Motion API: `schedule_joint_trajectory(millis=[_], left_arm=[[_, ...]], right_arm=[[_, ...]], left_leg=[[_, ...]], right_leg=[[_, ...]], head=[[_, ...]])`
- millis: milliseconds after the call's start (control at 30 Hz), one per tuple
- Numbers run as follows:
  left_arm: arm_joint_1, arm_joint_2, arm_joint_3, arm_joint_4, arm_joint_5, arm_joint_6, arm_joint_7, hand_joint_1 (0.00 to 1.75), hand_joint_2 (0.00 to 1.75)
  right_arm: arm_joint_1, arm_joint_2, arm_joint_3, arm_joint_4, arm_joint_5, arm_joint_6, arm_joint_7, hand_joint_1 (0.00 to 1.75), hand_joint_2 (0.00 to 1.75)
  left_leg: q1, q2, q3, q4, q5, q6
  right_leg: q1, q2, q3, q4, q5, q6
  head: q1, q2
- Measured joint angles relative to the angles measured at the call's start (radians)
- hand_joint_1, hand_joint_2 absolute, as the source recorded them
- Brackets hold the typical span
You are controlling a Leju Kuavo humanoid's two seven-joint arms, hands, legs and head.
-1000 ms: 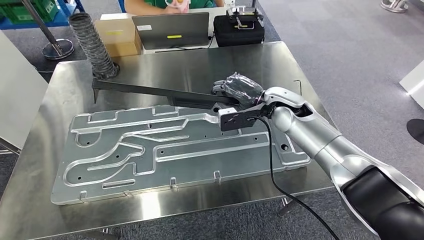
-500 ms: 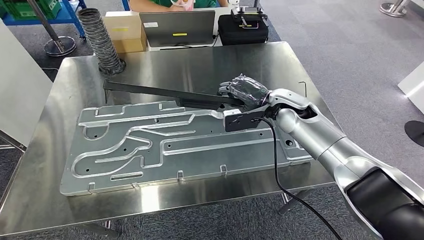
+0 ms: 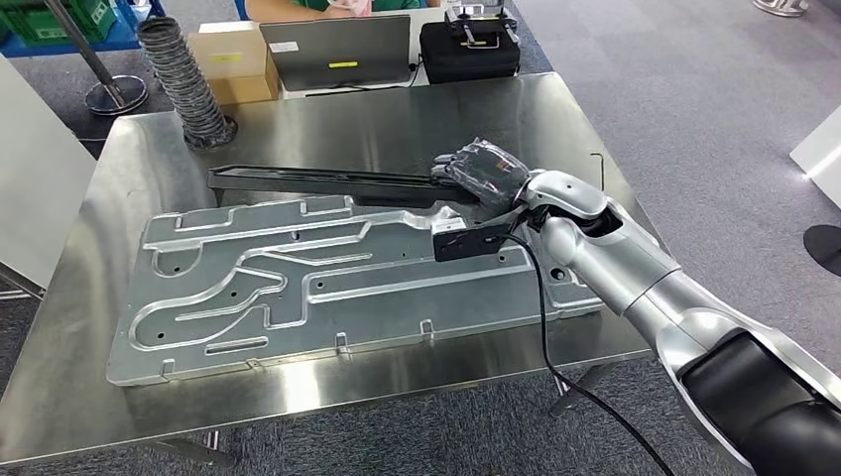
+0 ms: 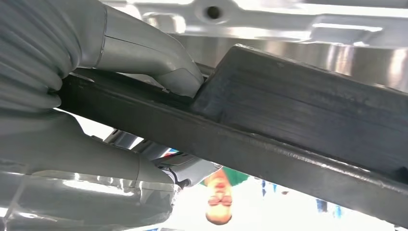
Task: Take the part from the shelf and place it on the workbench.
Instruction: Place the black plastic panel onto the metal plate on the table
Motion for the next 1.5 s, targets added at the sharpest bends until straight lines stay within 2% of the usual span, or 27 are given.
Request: schedule_joint_trajectory(millis=[33,100,133,167,200,267,333,467,533,600,633,667,700,733,767,833,900,967,1033,1133,1167,1200,1233,1300,1367,1467,1500], left_arm=[[0.0,0.0,0.0,0.0,0.0,0.0,-0.001,0.0,1.75],[0.001,0.0,-0.001,0.0,0.0,0.0,-0.003,0.0,1.75],[0.002,0.0,-0.002,0.0,0.001,0.0,-0.003,0.0,1.75],[0.002,0.0,-0.004,0.0,0.001,0.001,-0.004,0.0,1.75],[0.002,0.001,-0.005,0.0,0.001,0.001,-0.004,0.0,1.75],[0.001,0.001,-0.009,0.0,0.002,0.002,-0.004,0.0,1.75],[0.001,0.002,-0.011,0.0,0.002,0.003,-0.004,0.0,1.75],[0.003,0.002,-0.014,0.0,0.003,0.003,-0.003,0.0,1.75],[0.002,0.001,-0.014,0.0,0.003,0.003,-0.004,0.0,1.75],[0.001,0.002,-0.014,0.0,0.004,0.003,-0.004,0.0,1.75],[0.001,0.002,-0.014,0.0,0.004,0.003,-0.005,0.0,1.75],[0.002,0.002,-0.014,0.0,0.004,0.002,-0.005,0.0,1.75],[0.003,0.002,-0.015,0.0,0.003,0.002,-0.006,0.0,1.75],[0.003,0.002,-0.015,0.0,0.003,0.003,-0.007,0.0,1.75],[0.003,0.002,-0.016,0.0,0.001,0.003,-0.008,0.0,1.75],[0.002,0.002,-0.016,0.0,-0.003,0.007,-0.008,0.0,1.75],[0.002,0.002,-0.017,0.0,-0.003,0.011,-0.007,0.0,1.75],[0.002,0.002,-0.017,0.0,0.001,0.013,-0.006,0.0,0.87],[0.002,0.002,-0.017,0.0,0.006,0.013,-0.001,0.0,0.0],[0.004,0.002,-0.017,0.0,0.013,0.012,0.006,0.0,0.0],[0.005,0.003,-0.016,0.0,0.014,0.012,0.006,0.0,0.0],[0.005,0.003,-0.016,0.0,0.014,0.012,0.007,0.0,0.0],[0.005,0.003,-0.016,0.0,0.014,0.011,0.007,0.0,0.0],[0.005,0.004,-0.016,0.0,0.015,0.012,0.007,0.0,0.0],[0.004,0.005,-0.016,0.0,0.015,0.012,0.007,0.0,0.0],[0.006,0.006,-0.016,0.0,0.016,0.012,0.009,0.0,0.0],[0.006,0.006,-0.016,0.0,0.016,0.012,0.01,0.0,0.0]], right_arm=[[0.0,-0.003,0.0,0.0,0.007,-0.005,0.002,1.75,1.75],[-0.001,-0.012,0.004,0.0,0.025,-0.013,0.006,1.75,1.75],[0.0,-0.016,0.007,0.001,0.037,-0.017,0.008,1.75,1.75],[0.0,-0.02,0.011,0.002,0.051,-0.021,0.011,1.75,1.75],[0.0,-0.023,0.014,0.003,0.069,-0.028,0.016,1.75,1.75],[-0.001,-0.026,0.02,0.003,0.104,-0.047,0.03,1.75,1.75],[-0.005,-0.029,0.024,0.004,0.124,-0.061,0.039,1.75,1.75],[-0.009,-0.032,0.032,0.007,0.14,-0.065,0.042,1.75,1.75],[-0.013,-0.028,0.033,0.01,0.145,-0.067,0.044,1.75,1.75],[-0.016,-0.018,0.036,0.013,0.149,-0.069,0.046,1.75,1.75],[-0.017,-0.011,0.039,0.016,0.15,-0.069,0.047,1.31,1.31],[-0.017,-0.005,0.042,0.019,0.152,-0.069,0.048,0.87,0.87],[-0.017,0.0,0.044,0.022,0.153,-0.069,0.049,0.44,0.44],[-0.018,0.004,0.045,0.024,0.154,-0.069,0.05,0.0,0.0],[-0.021,0.006,0.046,0.026,0.154,-0.069,0.05,0.0,0.0],[-0.027,0.009,0.046,0.027,0.154,-0.07,0.051,0.0,0.0],[-0.029,0.012,0.046,0.031,0.155,-0.07,0.052,0.0,0.0],[-0.029,0.012,0.046,0.033,0.156,-0.07,0.052,0.0,0.0],[-0.031,0.01,0.046,0.034,0.156,-0.071,0.052,0.0,0.0],[-0.031,0.007,0.047,0.036,0.156,-0.07,0.05,0.0,0.0],[-0.031,0.006,0.048,0.037,0.156,-0.07,0.05,0.0,0.0],[-0.03,0.006,0.049,0.039,0.156,-0.07,0.049,0.0,0.0],[-0.03,0.006,0.049,0.04,0.156,-0.07,0.049,0.0,0.0],[-0.031,0.006,0.049,0.04,0.156,-0.071,0.049,0.0,0.0],[-0.032,0.006,0.049,0.042,0.156,-0.071,0.048,0.0,0.0],[-0.033,0.005,0.049,0.043,0.156,-0.072,0.048,0.0,0.0],[-0.034,0.005,0.049,0.044,0.156,-0.072,0.047,0.0,0.0]], left_leg=[[0.0,0.0,-0.018,0.044,-0.027,-0.003],[0.002,-0.001,-0.075,0.177,-0.093,-0.006],[0.002,-0.001,-0.099,0.232,-0.112,-0.007],[0.002,-0.001,-0.109,0.256,-0.113,-0.007],[0.002,-0.001,-0.099,0.237,-0.093,-0.007],[0.002,0.0,-0.035,0.108,-0.027,-0.001],[0.0,-0.001,0.015,0.0,0.006,0.006],[0.0,-0.002,0.02,-0.024,0.014,0.025],[0.004,0.0,0.019,-0.031,0.021,0.035],[0.005,0.003,0.018,-0.032,0.024,0.039],[0.004,0.005,0.017,-0.032,0.024,0.039],[0.005,0.006,0.017,-0.032,0.024,0.039],[0.005,0.006,0.017,-0.031,0.024,0.038],[0.005,0.006,0.017,-0.031,0.024,0.037],[0.005,0.006,0.017,-0.03,0.023,0.035],[0.001,0.005,0.016,-0.029,0.023,0.025],[-0.001,0.005,0.013,-0.03,0.025,0.013],[0.001,0.005,0.013,-0.03,0.023,0.001],[0.002,0.004,-0.007,0.015,-0.01,-0.008],[0.003,0.004,-0.092,0.205,-0.1,-0.013],[0.003,0.004,-0.112,0.249,-0.111,-0.013],[0.003,0.004,-0.115,0.255,-0.102,-0.012],[0.003,0.004,-0.099,0.221,-0.076,-0.01],[0.002,0.004,-0.03,0.081,-0.011,0.0],[-0.002,0.004,0.015,-0.013,0.016,0.009],[-0.004,0.004,0.021,-0.033,0.021,0.021],[-0.002,0.004,0.023,-0.038,0.025,0.027]], right_leg=[[-0.002,-0.001,0.001,-0.005,0.003,-0.006],[0.002,-0.001,-0.001,-0.005,0.005,-0.01],[0.003,-0.001,-0.002,-0.004,0.005,-0.011],[0.004,-0.001,-0.003,-0.002,0.005,-0.011],[0.005,0.0,-0.003,0.0,0.004,-0.011],[0.005,0.001,-0.004,0.007,0.001,-0.008],[0.009,0.002,-0.01,0.016,0.0,-0.001],[0.01,0.003,-0.02,0.022,0.0,0.018],[0.007,0.003,-0.043,0.075,-0.038,0.03],[0.001,0.002,-0.096,0.197,-0.101,0.04],[-0.002,0.002,-0.121,0.254,-0.123,0.044],[-0.005,0.002,-0.134,0.284,-0.128,0.047],[-0.007,0.002,-0.13,0.278,-0.115,0.048],[-0.009,0.002,-0.108,0.235,-0.088,0.047],[-0.01,0.002,-0.074,0.167,-0.054,0.045],[-0.006,0.002,-0.018,0.051,-0.014,0.037],[0.0,0.004,-0.006,0.017,-0.011,0.026],[-0.001,0.004,-0.006,0.012,-0.007,0.013],[-0.004,0.003,-0.003,0.003,-0.002,-0.001],[0.0,0.003,-0.002,0.001,0.0,-0.012],[0.002,0.003,-0.002,0.001,0.0,-0.013],[0.003,0.004,-0.001,0.002,-0.001,-0.013],[0.005,0.004,-0.001,0.003,-0.001,-0.013],[0.007,0.006,-0.001,0.008,-0.003,-0.01],[0.01,0.007,-0.005,0.013,-0.004,-0.003],[0.009,0.007,-0.007,0.013,-0.003,0.013],[0.007,0.007,-0.01,0.022,-0.011,0.02]], head=[[0.0,0.0],[0.0,0.0],[0.0,0.0],[0.0,0.0],[0.0,0.0],[0.0,0.0],[0.0,0.0],[0.0,0.0],[0.0,0.0],[0.0,0.0],[0.0,0.0],[0.0,0.0],[0.0,0.0],[0.0,0.0],[0.0,0.0],[0.0,0.0],[0.0,0.0],[0.0,0.0],[0.0,0.0],[0.0,0.0],[0.0,0.0],[0.0,0.0],[0.0,0.0],[0.0,0.0],[0.0,0.0],[0.0,0.0],[0.0,0.0]])
